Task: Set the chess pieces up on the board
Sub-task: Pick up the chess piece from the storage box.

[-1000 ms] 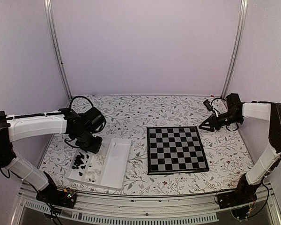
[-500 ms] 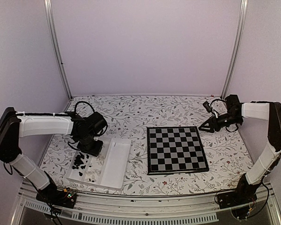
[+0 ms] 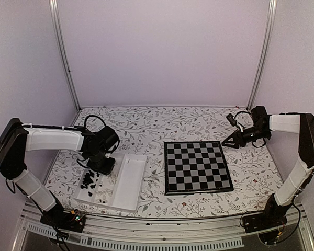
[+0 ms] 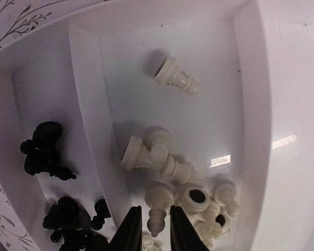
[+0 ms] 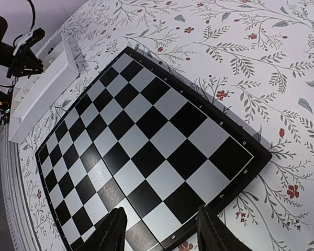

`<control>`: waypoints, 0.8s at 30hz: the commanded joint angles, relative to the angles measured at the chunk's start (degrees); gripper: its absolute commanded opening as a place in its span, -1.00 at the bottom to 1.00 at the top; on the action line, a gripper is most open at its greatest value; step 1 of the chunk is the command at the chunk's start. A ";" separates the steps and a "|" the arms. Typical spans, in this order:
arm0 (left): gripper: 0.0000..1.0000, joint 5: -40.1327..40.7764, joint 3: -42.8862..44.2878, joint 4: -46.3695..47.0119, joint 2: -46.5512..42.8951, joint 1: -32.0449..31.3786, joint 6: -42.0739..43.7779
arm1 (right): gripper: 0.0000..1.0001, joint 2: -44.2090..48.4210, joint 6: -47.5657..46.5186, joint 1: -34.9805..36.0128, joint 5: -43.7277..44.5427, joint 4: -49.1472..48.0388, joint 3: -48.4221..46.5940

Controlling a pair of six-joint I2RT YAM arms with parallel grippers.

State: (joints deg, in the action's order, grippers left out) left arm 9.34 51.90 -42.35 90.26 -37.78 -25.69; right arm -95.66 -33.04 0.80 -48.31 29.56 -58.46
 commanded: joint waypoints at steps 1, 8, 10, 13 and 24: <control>-0.60 -1.32 -0.06 1.00 0.58 0.69 0.99 | -0.05 -0.79 -0.80 0.26 -0.55 0.83 -1.19; -0.82 -0.85 4.13 -4.41 -2.35 -0.47 0.10 | -0.09 -0.90 -0.97 0.26 -0.56 1.11 -1.31; -0.85 0.83 6.85 -7.79 -3.18 -1.84 -0.42 | -0.10 -0.93 -1.04 0.26 -0.47 1.22 -1.39; -0.87 2.92 11.66 -12.64 -4.23 -4.23 -1.08 | -0.11 -1.09 -1.23 0.26 -0.39 1.41 -1.49; -0.86 -0.26 30.70 -10.85 7.50 -18.64 5.57 | -0.10 -1.45 -1.71 0.26 1.26 1.95 -2.39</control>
State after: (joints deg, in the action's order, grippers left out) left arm 9.82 76.93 -53.10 91.44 -52.01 -23.77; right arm -96.49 -33.93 0.80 -48.29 30.70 -59.13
